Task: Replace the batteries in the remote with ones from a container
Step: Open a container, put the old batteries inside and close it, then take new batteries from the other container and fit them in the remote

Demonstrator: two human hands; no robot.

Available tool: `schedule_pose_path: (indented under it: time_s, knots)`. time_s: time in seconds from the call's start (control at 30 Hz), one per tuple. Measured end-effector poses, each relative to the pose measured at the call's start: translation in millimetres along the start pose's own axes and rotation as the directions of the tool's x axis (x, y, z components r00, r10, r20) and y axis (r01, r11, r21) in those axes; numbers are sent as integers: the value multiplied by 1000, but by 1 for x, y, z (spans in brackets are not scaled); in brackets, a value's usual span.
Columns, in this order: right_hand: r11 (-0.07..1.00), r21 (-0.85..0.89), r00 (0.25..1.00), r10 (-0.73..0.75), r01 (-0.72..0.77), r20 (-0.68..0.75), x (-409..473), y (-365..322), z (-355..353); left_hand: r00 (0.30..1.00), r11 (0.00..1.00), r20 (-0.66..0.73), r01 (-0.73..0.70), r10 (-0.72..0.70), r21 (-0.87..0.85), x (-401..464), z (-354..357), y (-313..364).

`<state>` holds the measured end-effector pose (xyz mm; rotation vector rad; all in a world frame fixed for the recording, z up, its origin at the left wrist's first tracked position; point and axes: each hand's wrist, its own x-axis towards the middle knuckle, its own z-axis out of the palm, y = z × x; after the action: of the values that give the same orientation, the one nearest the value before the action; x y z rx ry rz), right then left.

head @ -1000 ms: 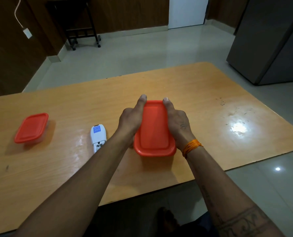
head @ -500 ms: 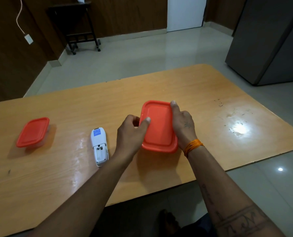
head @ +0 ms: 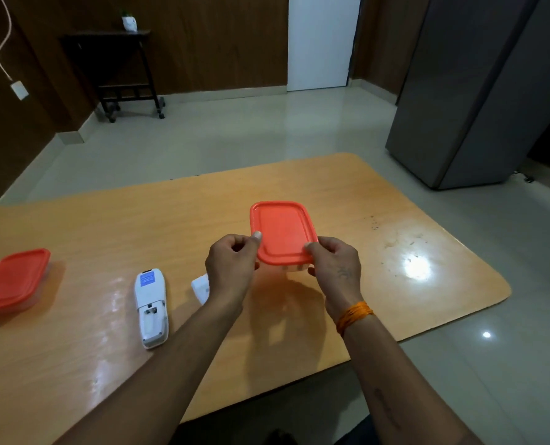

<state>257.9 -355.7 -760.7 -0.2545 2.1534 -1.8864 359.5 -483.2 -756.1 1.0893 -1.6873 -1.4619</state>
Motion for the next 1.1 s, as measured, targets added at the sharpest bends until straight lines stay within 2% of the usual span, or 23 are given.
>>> schedule_pose_path:
  time_s: [0.2,0.33,0.7,0.83,1.1]
  knots:
    - [1000,7,998,-7,8,-68,58,-3,-31,982,999,186,4,4,-46,25,59,15]
    - [1000,2,997,-5,5,-72,114,-2,-48,966,999,253,-37,45,-35,46,109,18]
    - [999,-16,992,-45,44,-121,281,5,-69,966,998,254,-26,41,-65,141,255,16]
    - [999,2,988,-52,53,-145,326,11,-65,967,996,239,-83,89,-36,175,291,17]
    - [987,-48,972,-162,156,-169,386,14,-52,956,974,207,-221,209,39,223,333,24]
